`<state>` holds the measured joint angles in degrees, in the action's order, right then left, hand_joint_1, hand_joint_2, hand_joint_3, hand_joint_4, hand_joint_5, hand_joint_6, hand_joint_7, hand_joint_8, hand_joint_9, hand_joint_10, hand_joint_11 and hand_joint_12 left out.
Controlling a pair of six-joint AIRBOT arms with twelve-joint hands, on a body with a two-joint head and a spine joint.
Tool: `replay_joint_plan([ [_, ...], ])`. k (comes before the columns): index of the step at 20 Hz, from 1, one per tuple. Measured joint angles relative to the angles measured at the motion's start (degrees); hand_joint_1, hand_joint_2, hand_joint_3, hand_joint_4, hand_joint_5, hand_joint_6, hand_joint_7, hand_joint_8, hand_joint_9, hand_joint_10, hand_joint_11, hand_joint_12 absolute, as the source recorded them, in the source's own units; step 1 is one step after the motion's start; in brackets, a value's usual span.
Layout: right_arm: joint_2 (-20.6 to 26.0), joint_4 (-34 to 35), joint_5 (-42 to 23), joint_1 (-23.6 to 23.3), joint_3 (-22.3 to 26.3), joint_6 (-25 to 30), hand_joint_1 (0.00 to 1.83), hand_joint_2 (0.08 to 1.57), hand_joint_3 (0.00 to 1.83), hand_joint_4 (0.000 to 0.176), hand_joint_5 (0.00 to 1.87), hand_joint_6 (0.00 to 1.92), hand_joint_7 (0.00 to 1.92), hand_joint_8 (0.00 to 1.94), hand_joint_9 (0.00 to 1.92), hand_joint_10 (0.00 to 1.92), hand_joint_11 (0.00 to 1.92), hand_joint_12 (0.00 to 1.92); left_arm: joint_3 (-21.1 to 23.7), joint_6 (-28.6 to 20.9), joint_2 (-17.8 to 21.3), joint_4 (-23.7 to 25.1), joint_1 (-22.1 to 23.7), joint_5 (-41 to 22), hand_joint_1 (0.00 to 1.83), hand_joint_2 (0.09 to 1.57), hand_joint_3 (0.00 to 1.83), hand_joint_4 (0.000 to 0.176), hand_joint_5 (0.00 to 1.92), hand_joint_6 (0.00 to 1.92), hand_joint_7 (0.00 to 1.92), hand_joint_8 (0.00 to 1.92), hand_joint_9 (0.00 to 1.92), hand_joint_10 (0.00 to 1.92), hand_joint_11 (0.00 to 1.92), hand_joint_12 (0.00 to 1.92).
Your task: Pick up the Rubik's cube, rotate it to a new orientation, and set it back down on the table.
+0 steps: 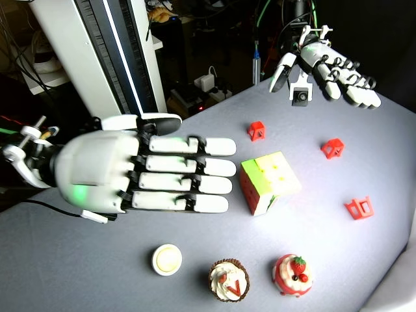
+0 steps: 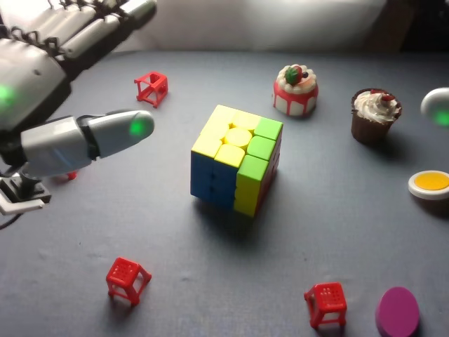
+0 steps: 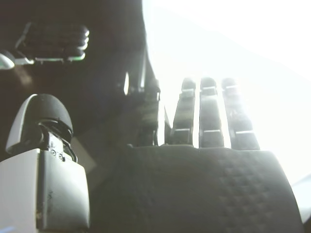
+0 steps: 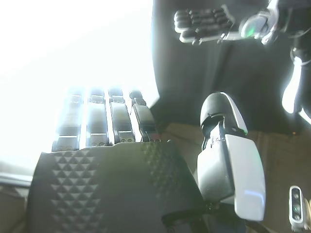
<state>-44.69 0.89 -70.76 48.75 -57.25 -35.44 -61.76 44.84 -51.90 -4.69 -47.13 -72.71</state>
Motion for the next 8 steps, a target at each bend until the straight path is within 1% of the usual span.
replay_joint_plan([
  [1, 0.33, 0.57, -1.03, 0.00, 0.15, 0.00, 0.19, 1.16, 0.00, 0.009, 0.00, 0.00, 0.00, 0.00, 0.00, 0.00, 0.00, 0.00, 0.48, 0.15, 0.46, -0.52, -0.37, -0.85, 0.00, 1.20, 0.07, 0.175, 0.00, 0.00, 0.00, 0.00, 0.00, 0.00, 0.00, 0.00],
  [2, 0.35, 1.42, -2.69, 0.00, 0.15, 0.00, 0.32, 1.16, 0.00, 0.000, 0.00, 0.00, 0.00, 0.00, 0.00, 0.00, 0.00, 0.00, 0.55, 0.46, 0.85, -0.39, -1.18, -2.34, 0.00, 1.16, 0.05, 0.175, 0.00, 0.00, 0.00, 0.00, 0.00, 0.00, 0.00, 0.00],
  [3, 0.35, 1.66, -3.58, 0.31, 0.15, 0.02, 0.28, 1.17, 0.00, 0.003, 0.00, 0.00, 0.00, 0.00, 0.00, 0.00, 0.00, 0.00, 1.01, 0.57, 1.01, -0.90, -1.75, -3.26, 0.00, 1.19, 0.02, 0.176, 0.00, 0.30, 0.00, 0.00, 0.00, 0.00, 0.00, 0.00],
  [4, 0.33, 1.57, -4.28, 0.87, 0.15, 0.00, 0.25, 1.17, 0.00, 0.019, 0.00, 0.00, 0.00, 0.00, 0.00, 0.00, 0.00, 0.00, 1.09, 0.61, 1.07, -0.83, -2.38, -4.00, 0.00, 1.24, 0.03, 0.176, 0.00, 0.60, 0.02, 0.01, 0.00, 0.00, 0.00, 0.00],
  [5, 0.33, 1.75, -4.87, 2.03, 0.28, -0.02, 0.29, 1.22, 0.00, 0.027, 0.00, 0.00, 0.00, 0.00, 0.00, 0.00, 0.00, 0.00, 1.20, 0.83, 1.20, -1.05, -2.97, -4.52, 0.00, 1.29, 0.05, 0.172, 0.00, 0.80, 0.09, 0.04, 0.00, 0.00, 0.00, 0.00],
  [6, 0.33, 2.01, -5.46, 2.75, 0.52, 0.00, 0.29, 1.24, 0.00, 0.063, 0.00, 0.00, 0.00, 0.00, 0.00, 0.00, 0.00, 0.00, 1.44, 1.05, 1.49, -1.64, -3.69, -5.33, 0.00, 1.30, 0.05, 0.173, 0.00, 0.85, 0.10, 0.04, 0.00, 0.00, 0.00, 0.00],
  [7, 0.48, 2.49, -6.54, 3.87, 0.87, 0.00, 0.37, 1.22, 0.00, 0.077, 0.00, 0.00, 0.00, 0.00, 0.00, 0.00, 0.00, 0.00, 1.84, 1.05, 1.79, -2.86, -4.87, -7.10, 0.00, 1.30, 0.05, 0.173, 0.00, 0.86, 0.11, 0.04, 0.00, 0.00, 0.00, 0.00],
  [8, 0.87, 2.82, -7.43, 4.81, 1.09, 0.00, 0.34, 1.25, 0.00, 0.051, 0.00, 0.00, 0.00, 0.00, 0.01, 0.00, 0.01, 0.00, 1.99, 1.44, 2.19, -3.39, -5.73, -8.15, 0.00, 1.30, 0.05, 0.172, 0.00, 0.86, 0.11, 0.04, 0.00, 0.00, 0.00, 0.00],
])
